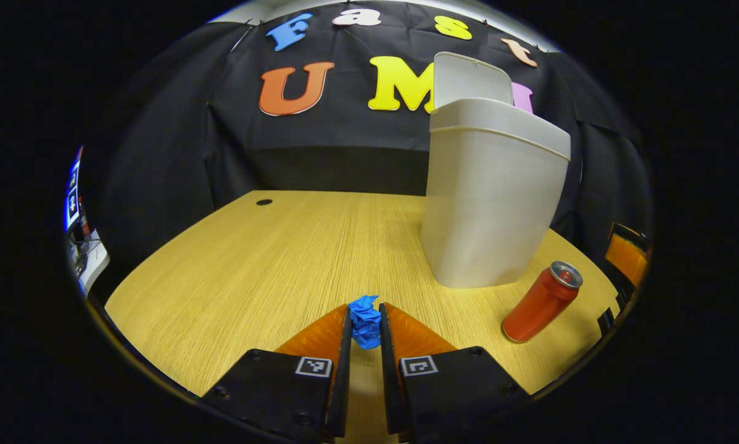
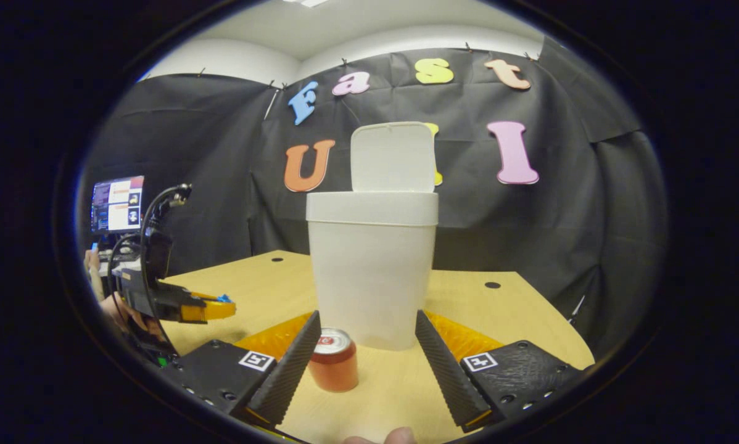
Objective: Press the lid of the desktop garbage bin to open it, pick up the crumpled paper on the desktop and throw it into the bin, then pick up the pop can on the desktop and drop it into the bin, and finally close the garbage bin lid.
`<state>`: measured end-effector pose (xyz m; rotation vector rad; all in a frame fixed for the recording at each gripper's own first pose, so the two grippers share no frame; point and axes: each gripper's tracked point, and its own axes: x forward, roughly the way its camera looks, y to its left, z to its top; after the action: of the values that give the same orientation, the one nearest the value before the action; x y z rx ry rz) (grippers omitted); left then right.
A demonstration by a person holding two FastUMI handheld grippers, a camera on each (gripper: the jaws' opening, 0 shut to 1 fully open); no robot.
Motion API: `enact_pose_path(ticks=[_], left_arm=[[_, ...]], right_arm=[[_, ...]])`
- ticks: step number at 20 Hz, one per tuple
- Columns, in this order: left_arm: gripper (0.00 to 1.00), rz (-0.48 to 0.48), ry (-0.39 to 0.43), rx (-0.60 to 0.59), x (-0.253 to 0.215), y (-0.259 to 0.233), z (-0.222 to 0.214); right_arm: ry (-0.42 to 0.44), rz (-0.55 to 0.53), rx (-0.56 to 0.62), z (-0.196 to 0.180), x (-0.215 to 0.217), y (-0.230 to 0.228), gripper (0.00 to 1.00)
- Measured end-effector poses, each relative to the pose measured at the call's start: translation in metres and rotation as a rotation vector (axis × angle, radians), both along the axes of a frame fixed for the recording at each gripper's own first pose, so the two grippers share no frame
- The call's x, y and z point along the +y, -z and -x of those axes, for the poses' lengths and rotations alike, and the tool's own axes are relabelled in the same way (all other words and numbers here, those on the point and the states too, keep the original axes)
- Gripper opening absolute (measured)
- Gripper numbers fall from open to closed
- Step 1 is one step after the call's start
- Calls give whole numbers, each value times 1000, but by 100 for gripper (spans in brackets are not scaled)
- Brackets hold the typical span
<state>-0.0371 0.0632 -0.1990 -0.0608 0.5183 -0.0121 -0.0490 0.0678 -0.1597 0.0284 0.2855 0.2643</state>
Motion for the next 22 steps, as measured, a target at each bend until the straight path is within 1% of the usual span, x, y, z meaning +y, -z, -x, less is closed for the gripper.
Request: enact_pose_path(ticks=[2, 5, 6, 7, 8, 9, 10, 13, 19, 20, 21, 22], left_arm=[[27, 14, -10, -36, 1, -12, -3], [27, 22, -26, -114, 3, -40, -6], [27, 24, -35, -140, 5, -48, -6], [26, 34, -38, -163, 4, -55, -7], [27, 43, -37, -179, 2, -61, -6], [27, 41, -36, -195, 1, -63, -6], [26, 28, -35, -214, 0, -68, -5], [27, -6, -34, -266, -2, -84, -6], [27, 2, -11, -315, -13, -100, -5], [27, 5, -11, -318, -13, -101, -5], [27, 7, -14, -319, -12, -101, -5], [27, 6, -19, -314, -10, -99, -7]], right_arm=[[-15, 11, 27, 5, 11, 13, 95], [-11, 20, 57, 10, 19, 28, 95], [-4, 22, 64, 10, 19, 32, 98], [-3, 29, 78, 10, 21, 37, 98], [-3, 36, 91, 10, 23, 44, 95], [-1, 39, 102, 10, 23, 49, 95], [0, 40, 111, 10, 24, 54, 98], [9, 38, 150, 8, 27, 71, 98], [15, 36, 227, 5, 33, 97, 93], [12, 38, 239, 5, 36, 101, 98], [9, 40, 251, 4, 38, 105, 95], [9, 41, 260, 3, 38, 109, 97]])
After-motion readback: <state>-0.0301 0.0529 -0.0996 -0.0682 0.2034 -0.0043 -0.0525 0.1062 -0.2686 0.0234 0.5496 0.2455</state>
